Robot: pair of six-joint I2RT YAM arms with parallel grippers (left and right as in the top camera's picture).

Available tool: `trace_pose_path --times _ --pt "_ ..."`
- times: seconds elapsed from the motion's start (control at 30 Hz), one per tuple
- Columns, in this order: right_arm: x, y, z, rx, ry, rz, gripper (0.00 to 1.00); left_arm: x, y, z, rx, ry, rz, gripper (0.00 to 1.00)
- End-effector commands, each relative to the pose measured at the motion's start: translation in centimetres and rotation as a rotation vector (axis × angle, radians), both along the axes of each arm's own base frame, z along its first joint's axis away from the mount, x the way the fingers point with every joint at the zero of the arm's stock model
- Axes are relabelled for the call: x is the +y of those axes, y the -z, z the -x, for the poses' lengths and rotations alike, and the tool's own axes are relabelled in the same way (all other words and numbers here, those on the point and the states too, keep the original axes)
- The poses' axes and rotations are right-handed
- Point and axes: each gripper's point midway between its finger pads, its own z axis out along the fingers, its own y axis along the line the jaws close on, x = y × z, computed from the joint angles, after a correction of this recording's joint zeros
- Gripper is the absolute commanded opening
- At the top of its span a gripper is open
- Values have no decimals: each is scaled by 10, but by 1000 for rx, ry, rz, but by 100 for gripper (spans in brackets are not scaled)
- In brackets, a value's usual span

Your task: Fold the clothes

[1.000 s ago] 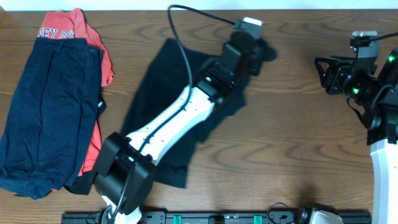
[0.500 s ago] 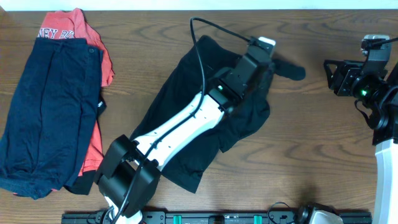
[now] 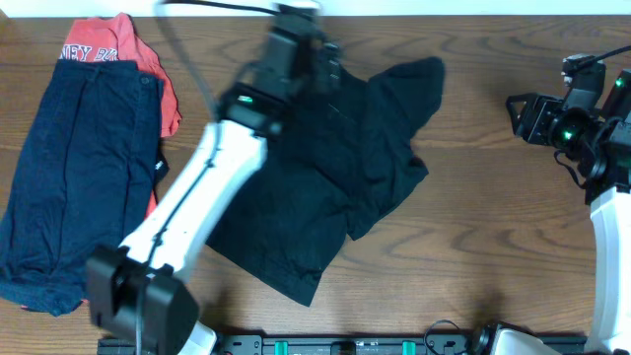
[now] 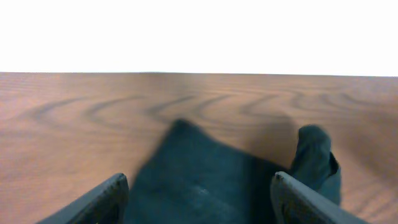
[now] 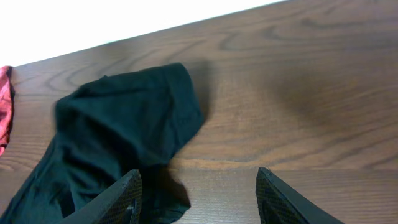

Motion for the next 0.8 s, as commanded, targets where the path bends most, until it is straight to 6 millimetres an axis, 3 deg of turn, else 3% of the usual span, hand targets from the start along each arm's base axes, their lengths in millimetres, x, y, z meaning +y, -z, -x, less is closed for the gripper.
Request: trace_pose_path --times 0.0,0.13,0.2,0.3,0.43,0.5,0.67,0.77 --pt "10 11 -8 40 -17 -50 57 18 25 -1 103 5 10 77" --pt "42 47 -8 162 -114 -84 61 33 56 5 227 3 13 78" --pt "65 70 0 239 -210 -66 70 38 67 8 270 1 6 78" --pt "95 95 15 317 -369 -24 82 40 77 11 293 27 -36 79" --pt "136 124 36 373 -618 71 86 41 82 12 303 46 -63 79" --pt "147 134 40 383 -690 127 88 43 82 12 303 42 -62 79" --pt "159 162 33 392 -762 298 84 54 82 9 307 18 -59 80" --pt "160 177 31 416 -765 350 70 62 84 8 315 1 -58 80"
